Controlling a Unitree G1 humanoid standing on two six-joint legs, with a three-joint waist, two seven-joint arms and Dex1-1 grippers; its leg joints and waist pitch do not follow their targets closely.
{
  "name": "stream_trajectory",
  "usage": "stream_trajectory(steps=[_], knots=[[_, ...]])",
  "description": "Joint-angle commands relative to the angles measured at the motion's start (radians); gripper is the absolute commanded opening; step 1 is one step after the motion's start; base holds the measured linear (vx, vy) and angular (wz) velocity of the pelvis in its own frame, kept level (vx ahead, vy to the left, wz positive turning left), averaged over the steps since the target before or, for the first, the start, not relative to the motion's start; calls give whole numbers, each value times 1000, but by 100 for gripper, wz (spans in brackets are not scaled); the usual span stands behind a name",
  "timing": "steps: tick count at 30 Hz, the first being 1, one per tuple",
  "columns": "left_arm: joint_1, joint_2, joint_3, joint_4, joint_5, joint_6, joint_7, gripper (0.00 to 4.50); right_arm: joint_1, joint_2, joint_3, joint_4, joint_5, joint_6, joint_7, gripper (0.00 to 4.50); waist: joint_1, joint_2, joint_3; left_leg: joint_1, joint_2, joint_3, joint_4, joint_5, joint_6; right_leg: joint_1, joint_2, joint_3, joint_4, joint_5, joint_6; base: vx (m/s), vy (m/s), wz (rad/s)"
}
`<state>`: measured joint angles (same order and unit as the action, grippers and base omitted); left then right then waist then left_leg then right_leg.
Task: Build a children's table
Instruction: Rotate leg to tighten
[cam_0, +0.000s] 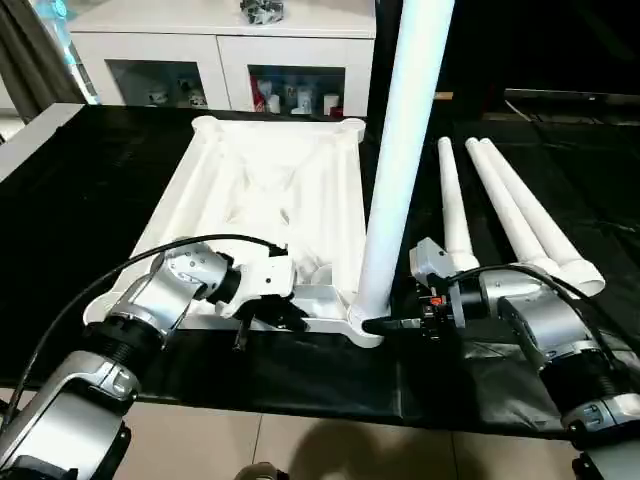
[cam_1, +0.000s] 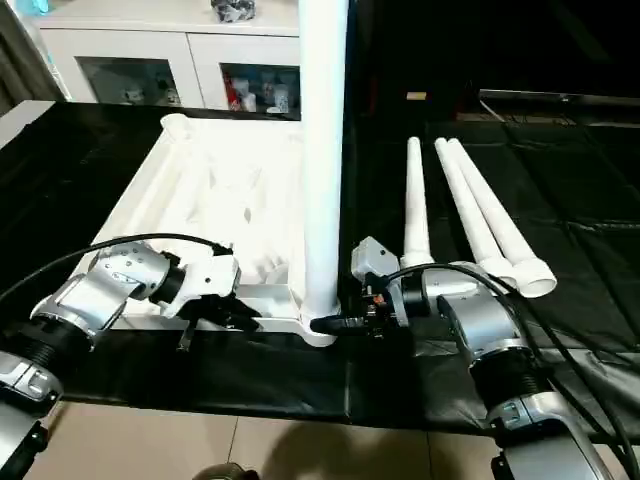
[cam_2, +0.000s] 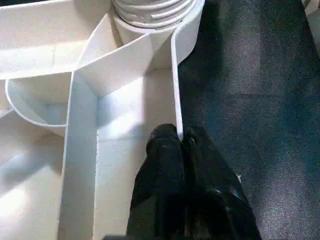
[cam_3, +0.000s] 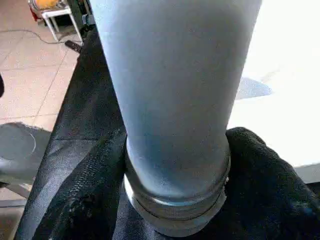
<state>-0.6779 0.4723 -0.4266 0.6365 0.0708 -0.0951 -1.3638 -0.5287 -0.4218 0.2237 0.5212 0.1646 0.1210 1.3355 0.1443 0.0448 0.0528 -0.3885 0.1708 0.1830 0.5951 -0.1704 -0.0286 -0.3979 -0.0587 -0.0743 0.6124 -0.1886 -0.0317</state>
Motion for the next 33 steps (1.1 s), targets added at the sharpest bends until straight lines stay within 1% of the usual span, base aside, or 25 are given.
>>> stream_trajectory(steps=[1, 4, 5, 6, 7, 8, 10, 11, 13, 14, 16, 17, 18, 19, 20, 21, 22, 23, 25, 26, 27, 28, 30, 31, 33], knots=[[8, 5, -17, 17, 20, 7, -24, 0, 20, 9, 8, -15, 6, 15, 11, 272, -1, -2, -73, 24, 72, -28, -62, -202, 48, 46, -103, 54, -72, -182, -210, 0, 0, 0], [5, -21, 19, 21, 0, 71, 37, 0, 39, 38, -12, -17, 26, 35, -32, 270, -1, -2, -71, 26, 74, -27, -64, -212, 45, 44, -103, 54, -74, -203, -208, 0, 0, 0], [3, -31, 32, 19, -7, 95, 59, 0, 41, 50, -22, -15, 31, 41, -57, 270, -4, -7, -68, 26, 73, -28, -67, -232, 37, 45, -104, 54, -78, -243, -204, 0, 0, 0], [0, -46, 50, 18, -13, 126, 101, 0, 40, 73, -36, -2, 26, 47, -116, 270, -3, -5, -66, 28, 73, -29, -69, -242, 33, 44, -105, 54, -80, -267, -201, 0, 0, 0], [-6, -69, 80, 15, -22, 176, 168, 0, 40, 111, -56, 16, 18, 59, -207, 270, -7, -2, -63, 32, 73, -29, -70, -268, 16, 39, -107, 56, -84, -314, -195, 0, 0, 0], [-9, -81, 96, 13, -26, 203, 206, 0, 41, 133, -65, 24, 14, 67, -256, 270, -12, -3, -62, 34, 71, -32, -72, -291, 1, 38, -108, 55, -88, -363, -186, 0, 0, 0], [-10, -92, 108, 6, -29, 233, 237, 0, 42, 155, -73, 28, 12, 78, -301, 269, -19, -4, -63, 28, 68, -37, -75, -286, -10, 45, -110, 54, -91, -387, -164, 0, 0, 0], [-11, -118, 137, -17, -34, 304, 309, 0, 41, 211, -95, 41, 13, 96, -397, 269, -28, -1, -62, 29, 71, -36, -78, -290, -15, 42, -106, 55, -90, -373, -162, 0, 0, 0], [-7, -147, 165, -49, -38, 379, 377, 0, 31, 272, -120, 60, 18, 115, -493, 269, -38, -2, -64, 33, 68, -37, -76, -301, -18, 40, -107, 56, -90, -351, -174, 0, 0, 0], [-5, -157, 175, -65, -38, 408, 400, 0, 25, 293, -128, 68, 19, 117, -524, 269, -44, 3, -64, 29, 67, -37, -76, -297, -17, 40, -107, 56, -90, -333, -181, 0, 0, 0], [6, -198, 208, -114, -35, 491, 487, 0, -1, 359, -149, 103, 15, 122, -631, 269, -51, 4, -67, 27, 66, -36, -74, -274, -12, 43, -106, 57, -84, -283, -194, 0, 0, 0], [7, -205, 214, -121, -34, 503, 502, 0, -6, 369, -152, 108, 14, 123, -647, 268, -57, 3, -67, 25, 62, -35, -72, -259, -5, 45, -106, 56, -86, -271, -198, 0, 0, 0], [12, -226, 229, -143, -39, 540, 538, 0, -20, 394, -154, 125, 1, 113, -695, 268, -57, 2, -71, 22, 60, -33, -68, -221, 7, 48, -104, 56, -83, -232, -199, 0, 0, 0], [15, -238, 234, -156, -42, 559, 554, 0, -29, 406, -153, 134, -6, 110, -715, 268, -60, -4, -72, 20, 62, -31, -68, -203, 10, 49, -102, 56, -79, -204, -204, 0, 0, 0], [20, -248, 234, -172, -40, 572, 567, 0, -35, 415, -148, 141, -14, 99, -727, 268, -60, 1, -72, 20, 61, -32, -67, -184, 22, 48, -100, 54, -78, -173, -211, 0, 0, 0], [26, -255, 230, -188, -34, 581, 573, 0, -38, 421, -147, 143, -20, 91, -730, 268, -61, 1, -74, 19, 62, -30, -65, -173, 32, 50, -101, 54, -75, -148, -216, 0, 0, 0], [29, -257, 225, -196, -29, 583, 574, 0, -38, 423, -147, 143, -22, 88, -727, 302, -60, 1, -74, 18, 60, -30, -65, -165, 38, 50, -100, 53, -76, -139, -215, 0, 0, 0], [34, -256, 216, -202, -24, 570, 570, 0, -39, 419, -143, 143, -31, 80, -730, 323, -60, -6, -74, 16, 60, -28, -64, -153, 49, 52, -99, 53, -75, -122, -215, 0, 0, 0], [41, -254, 207, -217, -19, 569, 565, 0, -40, 417, -146, 144, -40, 77, -737, 336, -58, -1, -74, 17, 61, -28, -63, -149, 58, 51, -99, 53, -74, -114, -215, 0, 0, 0], [50, -247, 197, -230, -15, 563, 554, 0, -41, 411, -149, 145, -46, 72, -736, 343, -59, -1, -72, 17, 63, -30, -66, -161, 58, 51, -100, 53, -75, -131, -212, 0, 0, 0], [55, -240, 192, -234, -13, 564, 543, 0, -40, 403, -149, 144, -49, 67, -730, 363, -60, -5, -71, 18, 62, -28, -66, -165, 58, 51, -99, 53, -77, -141, -209, 0, 0, 0], [59, -229, 185, -235, -10, 554, 530, 0, -37, 394, -149, 141, -50, 64, -718, 376, -59, -1, -70, 19, 63, -29, -67, -178, 53, 50, -100, 53, -79, -164, -206, 0, 0, 0], [69, -201, 170, -242, -2, 546, 504, 0, -31, 366, -143, 135, -56, 50, -701, 384, -61, -1, -69, 19, 63, -30, -69, -196, 46, 50, -99, 54, -80, -186, -199, 0, 0, 0], [71, -196, 169, -244, -1, 546, 499, 0, -30, 361, -142, 134, -58, 47, -699, 384, -62, 3, -69, 21, 63, -29, -68, -199, 43, 49, -99, 55, -80, -188, -198, 0, 0, 0], [79, -174, 161, -256, 0, 544, 479, 0, -20, 330, -132, 126, -70, 23, -673, 409, -61, 11, -69, 23, 64, -31, -69, -205, 36, 47, -98, 54, -81, -185, -197, 0, 0, 0]])
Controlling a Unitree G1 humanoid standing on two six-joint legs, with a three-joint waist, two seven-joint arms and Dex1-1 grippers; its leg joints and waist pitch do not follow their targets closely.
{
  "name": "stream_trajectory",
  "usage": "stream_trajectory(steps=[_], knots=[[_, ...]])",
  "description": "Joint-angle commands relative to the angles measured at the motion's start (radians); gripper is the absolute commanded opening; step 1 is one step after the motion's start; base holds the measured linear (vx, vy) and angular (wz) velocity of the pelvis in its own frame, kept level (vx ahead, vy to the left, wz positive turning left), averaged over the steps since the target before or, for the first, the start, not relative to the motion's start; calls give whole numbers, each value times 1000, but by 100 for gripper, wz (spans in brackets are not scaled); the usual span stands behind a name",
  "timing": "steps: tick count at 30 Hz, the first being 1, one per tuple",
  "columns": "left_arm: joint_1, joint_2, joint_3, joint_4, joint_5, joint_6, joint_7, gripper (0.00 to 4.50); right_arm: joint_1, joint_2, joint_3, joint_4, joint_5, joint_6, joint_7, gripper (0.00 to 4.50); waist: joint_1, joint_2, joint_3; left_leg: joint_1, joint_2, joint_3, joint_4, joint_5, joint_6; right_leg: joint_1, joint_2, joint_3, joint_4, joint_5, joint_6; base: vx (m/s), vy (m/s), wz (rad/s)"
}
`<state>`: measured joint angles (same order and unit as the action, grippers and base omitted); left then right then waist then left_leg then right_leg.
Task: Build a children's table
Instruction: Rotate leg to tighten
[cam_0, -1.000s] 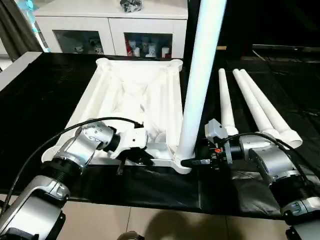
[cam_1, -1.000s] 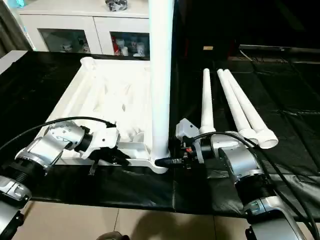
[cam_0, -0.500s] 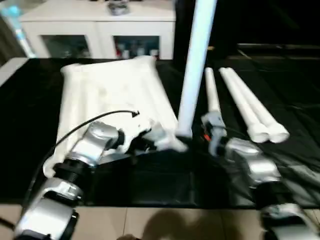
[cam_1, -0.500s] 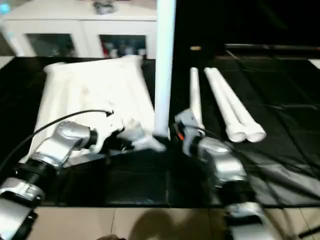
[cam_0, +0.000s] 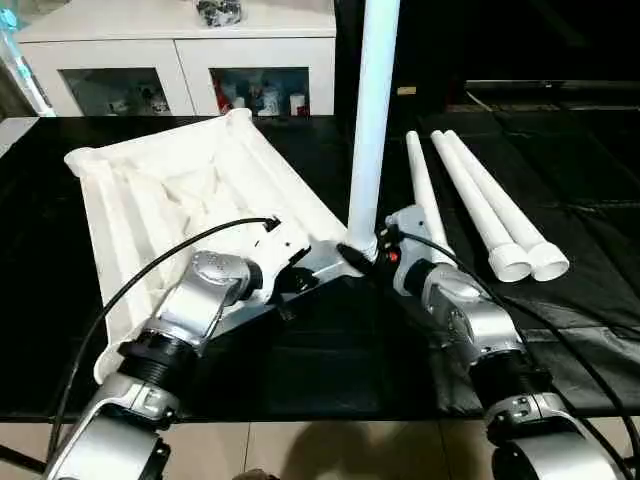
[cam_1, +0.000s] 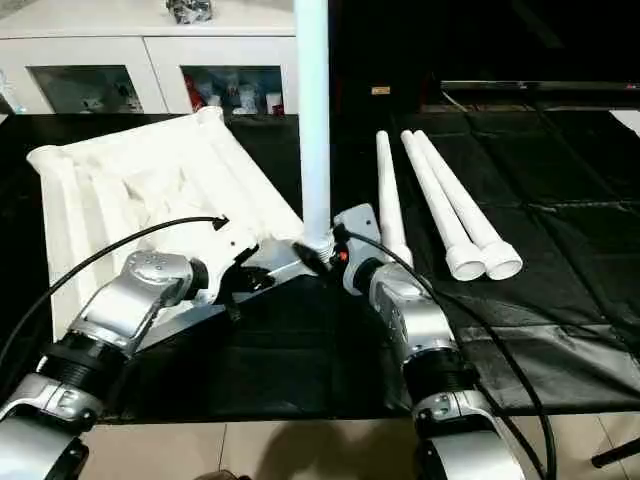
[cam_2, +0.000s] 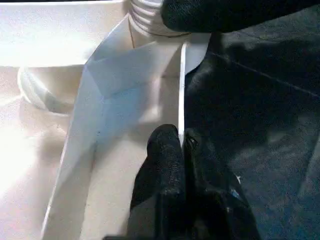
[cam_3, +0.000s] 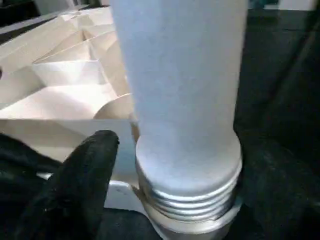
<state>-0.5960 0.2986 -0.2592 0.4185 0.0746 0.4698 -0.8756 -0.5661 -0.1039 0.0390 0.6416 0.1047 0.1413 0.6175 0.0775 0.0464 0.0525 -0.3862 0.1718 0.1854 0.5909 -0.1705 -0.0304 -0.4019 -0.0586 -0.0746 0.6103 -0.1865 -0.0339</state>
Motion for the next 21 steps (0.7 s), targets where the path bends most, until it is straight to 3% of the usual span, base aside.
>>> stream_trajectory(steps=[1, 3, 5, 9, 14, 17, 18, 21], knots=[[0, 14, -13, -39, -1, -31, -23, 0, 23, -7, 55, -3, -10, -7, 73, 424, 5, 4, -69, 19, 63, -32, -65, -208, 37, 53, -97, 55, -78, -175, -196, 0, 0, 0], [2, 28, -18, -39, 1, -42, -41, 0, 30, -30, 55, -12, -11, -16, 104, 428, 8, 6, -70, 19, 63, -32, -64, -209, 39, 54, -98, 55, -77, -166, -200, 0, 0, 0], [0, 75, -40, -16, -2, -108, -118, 0, 44, -117, 53, -52, 1, -36, 228, 439, 14, 2, -70, 19, 62, -31, -62, -211, 46, 56, -95, 54, -78, -170, -194, 0, 0, 0], [-8, 116, -66, 9, 11, -169, -177, 0, 45, -171, 50, -76, 13, -51, 301, 439, 20, 4, -69, 18, 63, -29, -61, -208, 54, 53, -96, 54, -78, -179, -192, 0, 0, 0], [-16, 179, -95, 26, -15, -264, -330, 0, 49, -267, 98, -113, 38, -43, 497, 439, 29, 5, -70, 22, 65, -29, -61, -217, 55, 51, -93, 52, -77, -188, -196, 0, 0, 0], [-15, 199, -110, 33, -27, -316, -398, 0, 44, -289, 116, -114, 32, -52, 548, 439, 38, 6, -71, 20, 66, -29, -59, -208, 61, 51, -96, 53, -76, -177, -203, 0, 0, 0], [-17, 206, -120, 40, -25, -335, -422, 0, 39, -295, 122, -109, 25, -60, 560, 439, 39, -3, -71, 21, 67, -27, -59, -203, 60, 50, -95, 53, -74, -168, -208, 0, 0, 0], [-27, 217, -158, 83, -1, -404, -471, 0, 15, -296, 143, -86, 12, -84, 603, 439, 51, 3, -71, 25, 70, -28, -60, -217, 53, 46, -98, 54, -75, -199, -204, 0, 0, 0]])
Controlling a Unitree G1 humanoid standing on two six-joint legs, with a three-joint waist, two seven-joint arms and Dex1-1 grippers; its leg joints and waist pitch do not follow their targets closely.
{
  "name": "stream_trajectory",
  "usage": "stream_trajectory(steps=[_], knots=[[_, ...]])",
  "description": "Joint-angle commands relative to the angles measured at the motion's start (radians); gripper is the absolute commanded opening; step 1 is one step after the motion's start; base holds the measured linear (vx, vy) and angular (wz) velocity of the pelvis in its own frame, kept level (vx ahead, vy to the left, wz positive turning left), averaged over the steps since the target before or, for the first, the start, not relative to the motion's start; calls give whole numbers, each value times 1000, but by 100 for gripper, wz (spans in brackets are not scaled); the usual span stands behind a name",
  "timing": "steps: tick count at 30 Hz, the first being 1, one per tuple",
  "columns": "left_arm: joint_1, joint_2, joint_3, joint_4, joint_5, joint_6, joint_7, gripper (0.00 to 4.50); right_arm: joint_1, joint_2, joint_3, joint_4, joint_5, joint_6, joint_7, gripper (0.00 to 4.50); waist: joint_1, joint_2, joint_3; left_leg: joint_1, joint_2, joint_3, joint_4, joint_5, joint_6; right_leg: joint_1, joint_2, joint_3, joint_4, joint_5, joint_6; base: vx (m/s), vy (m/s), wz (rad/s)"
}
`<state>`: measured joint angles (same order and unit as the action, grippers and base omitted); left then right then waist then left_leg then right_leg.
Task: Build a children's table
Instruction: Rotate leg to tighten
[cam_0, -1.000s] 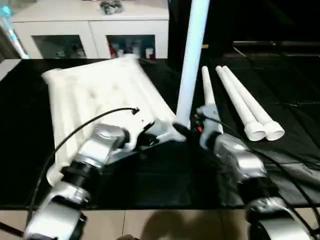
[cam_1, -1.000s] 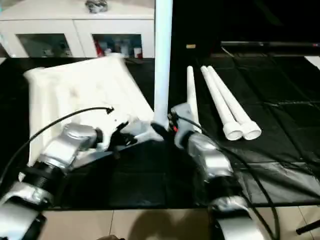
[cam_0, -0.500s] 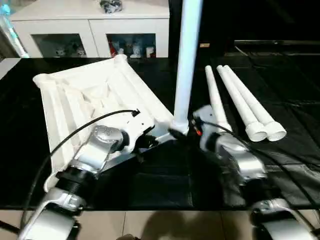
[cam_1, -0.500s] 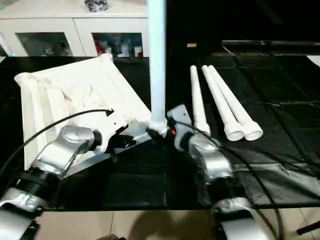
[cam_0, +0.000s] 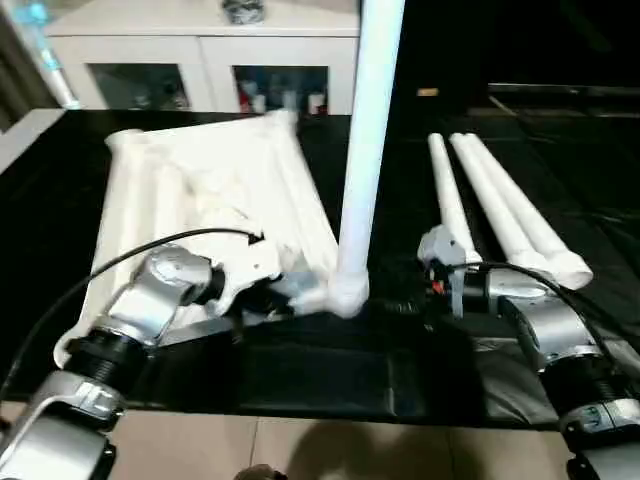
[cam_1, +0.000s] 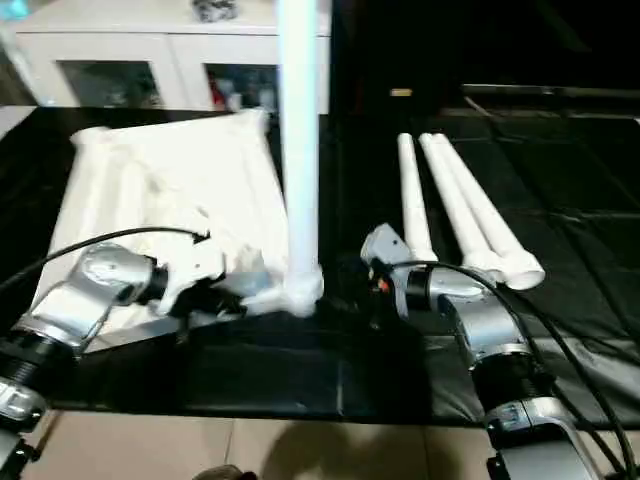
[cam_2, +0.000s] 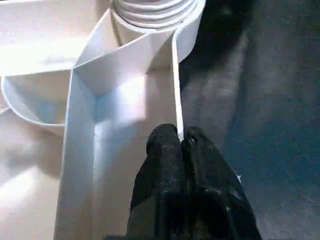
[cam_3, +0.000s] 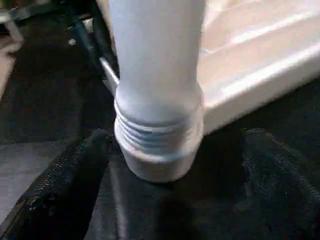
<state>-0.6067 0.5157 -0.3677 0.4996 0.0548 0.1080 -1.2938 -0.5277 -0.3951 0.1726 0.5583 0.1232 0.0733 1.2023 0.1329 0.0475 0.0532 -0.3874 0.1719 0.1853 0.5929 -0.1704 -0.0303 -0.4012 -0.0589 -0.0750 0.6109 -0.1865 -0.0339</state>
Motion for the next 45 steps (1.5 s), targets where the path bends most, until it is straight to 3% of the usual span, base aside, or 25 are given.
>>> stream_trajectory(steps=[1, 3, 8, 26, 34, 38, 39, 42, 45], knots=[[-18, 0, -54, 9, 23, -52, -58, 0, -27, -3, 13, 0, -7, -18, 24, 439, -2, 2, -71, 27, 70, -29, -63, -220, 50, 45, -98, 54, -75, -204, -204, 0, 0, 0], [-23, -2, -68, 30, 35, -83, -74, 0, -37, 3, 25, 6, -5, -20, 42, 439, 4, -1, -71, 31, 70, -27, -63, -232, 43, 42, -96, 55, -77, -217, -201, 0, 0, 0], [-35, -16, -85, 62, 48, -123, -92, 0, -57, 23, 49, 32, -1, -17, 87, 439, 8, 0, -73, 26, 71, -29, -63, -217, 40, 46, -100, 55, -71, -191, -205, 0, 0, 0], [-53, -24, -78, 133, 55, -170, -88, 0, -62, 45, 50, 78, 15, -6, 122, 293, 11, -2, -73, 25, 71, -29, -63, -211, 42, 47, -101, 54, -72, -212, -199, 0, 0, 0], [-53, -22, -77, 144, 54, -175, -92, 0, -39, 57, 51, 67, 21, -1, 130, 272, 12, 2, -73, 25, 71, -30, -63, -213, 40, 47, -101, 54, -72, -212, -199, 0, 0, 0], [-51, -24, -71, 145, 50, -161, -89, 0, -25, 64, 49, 55, 30, 8, 130, 272, 12, 1, -74, 26, 71, -30, -63, -214, 41, 47, -101, 54, -71, -203, -204, 0, 0, 0], [-47, -30, -61, 142, 40, -143, -82, 0, -17, 70, 45, 48, 35, 15, 119, 272, 12, 6, -75, 26, 71, -29, -62, -216, 40, 47, -101, 55, -72, -197, -205, 0, 0, 0], [-40, -65, -18, 130, 14, -71, -6, 0, 7, 106, 20, 43, 36, 20, 27, 272, 11, 7, -74, 26, 72, -31, -63, -222, 38, 47, -101, 53, -71, -196, -209, 0, 0, 0], [-36, -102, 19, 116, 9, 0, 99, 0, 18, 165, -21, 57, 31, 32, -131, 272, 3, 7, -66, 31, 70, -34, -69, -290, 5, 44, -107, 56, -85, -338, -182, 0, 0, 0]])
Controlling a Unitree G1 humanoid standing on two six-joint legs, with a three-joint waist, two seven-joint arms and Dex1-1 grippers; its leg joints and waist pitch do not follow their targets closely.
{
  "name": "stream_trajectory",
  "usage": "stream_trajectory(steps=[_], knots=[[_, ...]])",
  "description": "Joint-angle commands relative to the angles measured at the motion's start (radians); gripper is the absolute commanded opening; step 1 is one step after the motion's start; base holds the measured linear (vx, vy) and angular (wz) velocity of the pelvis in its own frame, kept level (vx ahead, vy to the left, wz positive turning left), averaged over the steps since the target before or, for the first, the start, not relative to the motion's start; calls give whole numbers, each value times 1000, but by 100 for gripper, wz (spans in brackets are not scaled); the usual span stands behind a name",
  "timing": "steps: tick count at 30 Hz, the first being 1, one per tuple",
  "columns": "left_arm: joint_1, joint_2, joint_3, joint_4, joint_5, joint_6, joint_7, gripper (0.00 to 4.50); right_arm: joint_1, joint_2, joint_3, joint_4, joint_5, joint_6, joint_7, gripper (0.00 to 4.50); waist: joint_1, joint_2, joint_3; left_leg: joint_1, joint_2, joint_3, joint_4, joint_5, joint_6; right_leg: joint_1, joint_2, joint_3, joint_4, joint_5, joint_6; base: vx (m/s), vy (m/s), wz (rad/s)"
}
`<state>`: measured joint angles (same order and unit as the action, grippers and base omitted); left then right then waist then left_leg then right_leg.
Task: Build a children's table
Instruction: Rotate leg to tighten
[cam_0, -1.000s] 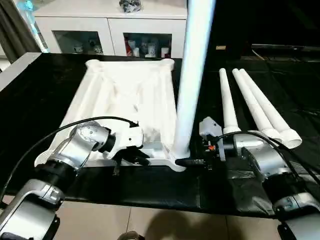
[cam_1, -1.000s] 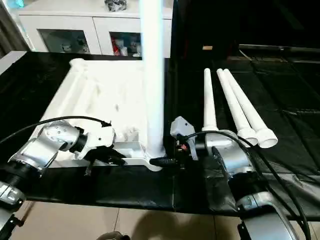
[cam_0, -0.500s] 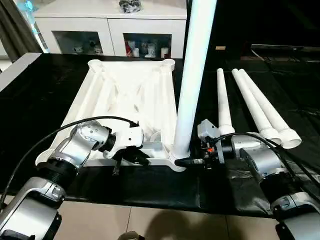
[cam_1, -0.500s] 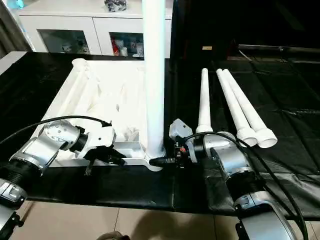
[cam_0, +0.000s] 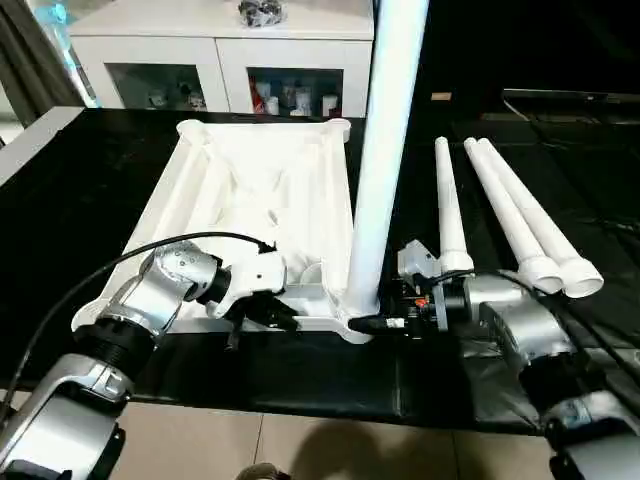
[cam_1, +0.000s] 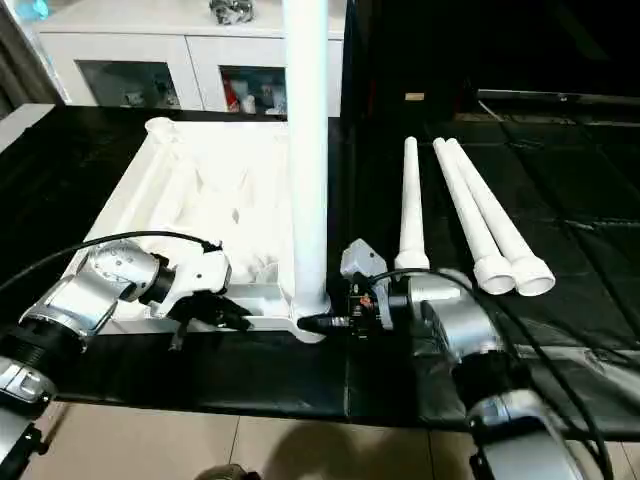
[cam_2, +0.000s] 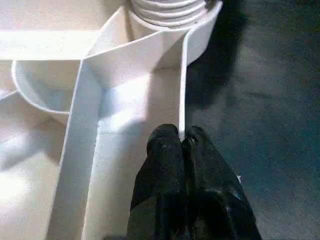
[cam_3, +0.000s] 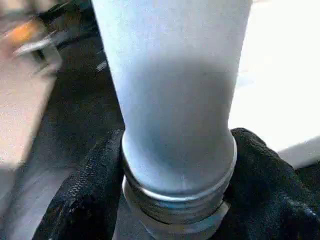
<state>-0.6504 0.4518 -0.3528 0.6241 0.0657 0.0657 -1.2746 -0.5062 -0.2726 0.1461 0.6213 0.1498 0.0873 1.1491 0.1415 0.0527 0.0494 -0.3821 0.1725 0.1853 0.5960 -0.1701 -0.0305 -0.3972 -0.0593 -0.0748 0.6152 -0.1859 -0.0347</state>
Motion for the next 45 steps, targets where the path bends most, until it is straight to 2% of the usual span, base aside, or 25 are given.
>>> stream_trajectory(steps=[1, 3, 4, 5, 6, 7, 9, 11, 12, 13, 14, 15, 16, 19, 20, 22, 23, 29, 33, 34, 36, 38, 39, 42, 45], knots=[[9, -61, 25, -20, -10, 93, 132, 0, -3, 78, -19, 3, 8, 33, -158, 272, -8, 2, -61, 27, 68, -35, -73, -299, -1, 37, -106, 55, -91, -363, -176, 0, 0, 0], [11, -99, 55, -42, -13, 160, 220, 0, -7, 132, -58, 13, 26, 77, -258, 272, -18, 3, -60, 26, 69, -41, -79, -312, -18, 42, -108, 54, -92, -394, -164, 0, 0, 0], [14, -118, 68, -59, -12, 195, 266, 0, -11, 164, -77, 23, 39, 91, -303, 272, -27, 2, -60, 25, 68, -41, -81, -319, -22, 39, -105, 54, -94, -393, -160, 0, 0, 0], [15, -125, 73, -67, -10, 208, 283, 0, -13, 176, -84, 27, 45, 94, -319, 272, -28, 6, -61, 28, 66, -41, -79, -326, -22, 37, -106, 53, -97, -395, -160, 0, 0, 0], [19, -144, 85, -86, -5, 242, 322, 0, -16, 202, -90, 36, 50, 94, -348, 272, -38, 3, -62, 24, 65, -40, -79, -318, -19, 41, -106, 55, -94, -364, -166, 0, 0, 0], [19, -144, 85, -86, -5, 242, 322, 0, -16, 202, -90, 36, 50, 94, -348, 272, -38, 4, -62, 24, 65, -40, -78, -312, -14, 39, -106, 55, -97, -356, -166, 0, 0, 0], [20, -190, 110, -136, 13, 329, 414, 0, -47, 263, -85, 96, 11, 65, -482, 272, -44, 2, -62, 21, 62, -39, -76, -298, -6, 39, -105, 56, -95, -332, -173, 0, 0, 0], [18, -212, 121, -158, 18, 361, 450, 0, -68, 284, -81, 130, -10, 58, -545, 272, -57, 4, -62, 17, 61, -40, -77, -282, -8, 42, -102, 53, -92, -311, -181, 0, 0, 0], [19, -233, 127, -185, 18, 392, 476, 0, -82, 299, -69, 150, -38, 41, -580, 272, -56, 4, -65, 17, 60, -38, -75, -275, -1, 44, -102, 53, -92, -298, -178, 0, 0, 0], [21, -244, 122, -206, 20, 400, 481, 0, -90, 303, -56, 157, -63, 23, -599, 272, -58, -1, -65, 18, 61, -36, -75, -265, 2, 42, -101, 55, -91, -282, -181, 0, 0, 0], [25, -249, 116, -225, 22, 411, 485, 0, -92, 307, -51, 157, -83, 12, -613, 307, -57, 1, -69, 15, 60, -36, -71, -234, 11, 45, -102, 55, -87, -239, -188, 0, 0, 0], [32, -246, 105, -232, 26, 406, 479, 0, -92, 304, -42, 155, -103, -3, -620, 328, -58, -2, -70, 13, 60, -34, -70, -217, 19, 46, -100, 55, -85, -214, -190, 0, 0, 0], [32, -246, 104, -232, 27, 405, 478, 0, -91, 304, -42, 155, -105, -4, -620, 342, -57, -1, -71, 10, 58, -33, -68, -191, 36, 47, -99, 54, -82, -175, -196, 0, 0, 0], [48, -220, 79, -235, 43, 370, 459, 0, -85, 292, -42, 151, -124, -19, -626, 351, -57, 0, -71, 10, 57, -32, -66, -174, 55, 47, -97, 53, -79, -136, -204, 0, 0, 0], [62, -197, 75, -244, 42, 362, 440, 0, -74, 269, -45, 148, -125, -41, -615, 376, -56, 1, -69, 10, 59, -33, -68, -190, 54, 47, -98, 52, -81, -157, -203, 0, 0, 0], [68, -188, 76, -255, 40, 371, 434, 0, -72, 258, -47, 153, -121, -54, -614, 383, -58, 2, -67, 12, 61, -33, -71, -214, 46, 47, -99, 53, -85, -192, -197, 0, 0, 0], [74, -173, 72, -258, 39, 358, 417, 0, -63, 244, -57, 146, -108, -64, -596, 402, -59, 3, -66, 15, 61, -33, -72, -229, 41, 45, -98, 53, -87, -214, -193, 0, 0, 0], [80, -116, 67, -229, 39, 272, 346, 0, -21, 143, -70, 90, -87, -111, -421, 442, -51, -1, -65, 14, 62, -32, -72, -239, 44, 46, -98, 56, -89, -224, -182, 0, 0, 0], [86, -85, 53, -214, 21, 198, 279, 0, -11, 78, -83, 56, -52, -121, -305, 442, -46, -1, -65, 13, 63, -30, -70, -232, 54, 45, -97, 54, -88, -224, -181, 0, 0, 0], [93, -66, 43, -206, 10, 142, 230, 0, -7, 30, -76, 33, -33, -126, -220, 442, -43, -1, -65, 15, 64, -30, -69, -236, 57, 45, -96, 54, -89, -228, -184, 0, 0, 0], [96, -45, 26, -192, 10, 97, 181, 0, -9, -19, -68, 10, -11, -110, -123, 442, -35, -1, -66, 15, 64, -29, -67, -226, 67, 45, -94, 52, -88, -225, -181, 0, 0, 0], [96, -29, 11, -180, 19, 81, 158, 0, -15, -42, -61, 11, -23, -134, -104, 442, -29, 0, -66, 15, 65, -28, -67, -228, 66, 42, -95, 53, -88, -236, -179, 0, 0, 0], [95, -8, -10, -157, 33, 31, 125, 0, -24, -71, -52, 10, -33, -151, -64, 442, -27, -2, -65, 16, 64, -28, -67, -227, 66, 42, -95, 53, -89, -240, -176, 0, 0, 0], [93, 15, -27, -123, 28, -44, 55, 0, -41, -103, -44, 10, -29, -153, 14, 442, -24, -3, -65, 16, 64, -28, -66, -231, 63, 42, -96, 52, -89, -261, -175, 0, 0, 0], [91, 28, -37, -115, 16, -77, 0, 0, -49, -114, -21, 3, -22, -142, 70, 442, -22, -4, -67, 16, 66, -29, -67, -223, 64, 42, -95, 52, -85, -239, -186, 0, 0, 0]])
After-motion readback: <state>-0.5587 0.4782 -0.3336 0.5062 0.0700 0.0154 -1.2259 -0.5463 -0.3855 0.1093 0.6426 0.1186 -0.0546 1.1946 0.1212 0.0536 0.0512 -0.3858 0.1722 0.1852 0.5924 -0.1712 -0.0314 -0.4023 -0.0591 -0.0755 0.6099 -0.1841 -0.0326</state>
